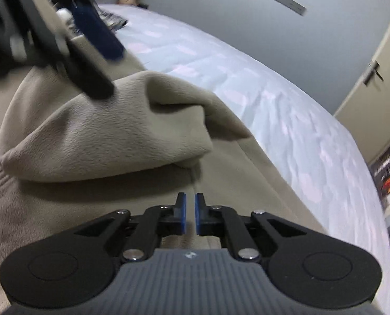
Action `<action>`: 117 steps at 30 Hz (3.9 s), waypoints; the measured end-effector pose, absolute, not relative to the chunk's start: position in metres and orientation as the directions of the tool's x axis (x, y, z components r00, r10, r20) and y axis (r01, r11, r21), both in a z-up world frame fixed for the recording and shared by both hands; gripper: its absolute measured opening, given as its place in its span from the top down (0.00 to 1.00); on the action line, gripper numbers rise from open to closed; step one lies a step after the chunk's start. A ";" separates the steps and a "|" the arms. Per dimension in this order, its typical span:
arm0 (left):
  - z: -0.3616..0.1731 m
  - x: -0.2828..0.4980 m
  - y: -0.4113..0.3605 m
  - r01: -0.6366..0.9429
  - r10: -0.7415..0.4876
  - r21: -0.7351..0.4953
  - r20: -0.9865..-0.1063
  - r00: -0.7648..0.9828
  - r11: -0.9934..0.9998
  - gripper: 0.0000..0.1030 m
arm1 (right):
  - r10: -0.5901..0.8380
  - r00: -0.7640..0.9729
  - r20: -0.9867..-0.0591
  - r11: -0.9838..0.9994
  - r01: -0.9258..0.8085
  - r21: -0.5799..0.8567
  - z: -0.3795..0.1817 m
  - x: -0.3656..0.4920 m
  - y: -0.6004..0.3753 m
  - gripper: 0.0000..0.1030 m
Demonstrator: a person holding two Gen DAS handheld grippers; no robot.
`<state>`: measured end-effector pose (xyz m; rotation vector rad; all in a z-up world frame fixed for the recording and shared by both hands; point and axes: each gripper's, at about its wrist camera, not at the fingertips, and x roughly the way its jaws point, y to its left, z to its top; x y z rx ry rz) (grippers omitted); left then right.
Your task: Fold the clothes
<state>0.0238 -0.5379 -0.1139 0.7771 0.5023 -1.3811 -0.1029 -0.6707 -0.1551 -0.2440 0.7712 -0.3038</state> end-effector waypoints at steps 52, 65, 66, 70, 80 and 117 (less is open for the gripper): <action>-0.104 0.124 -0.442 0.906 -0.706 -0.035 -0.640 0.304 0.422 0.54 | -0.030 0.783 -0.621 0.922 0.261 0.286 -0.155 -0.036 -0.791 0.75; -0.165 0.256 -0.376 0.587 -0.676 -0.461 -0.706 0.213 0.666 0.54 | 0.074 0.744 -0.664 0.662 0.462 0.591 -0.179 -0.019 -0.824 0.56; -0.172 0.263 -0.374 0.545 -0.696 -0.516 -0.694 0.187 0.661 0.54 | 0.082 0.744 -0.663 0.642 0.469 0.606 -0.182 -0.018 -0.825 0.56; -0.200 0.286 -0.371 0.398 -0.742 -0.650 -0.656 0.136 0.648 0.48 | 0.126 0.755 -0.643 0.578 0.471 0.666 -0.192 -0.014 -0.827 0.58; -0.190 0.254 -0.372 0.661 -0.688 -0.391 -0.675 0.267 0.640 0.82 | -0.120 0.729 -0.674 0.953 0.275 0.128 -0.168 0.004 -0.758 0.86; -0.193 0.204 -0.375 0.681 -0.659 -0.366 -0.716 0.230 0.635 0.94 | -0.073 0.741 -0.668 0.826 0.420 0.376 -0.162 -0.025 -0.743 0.89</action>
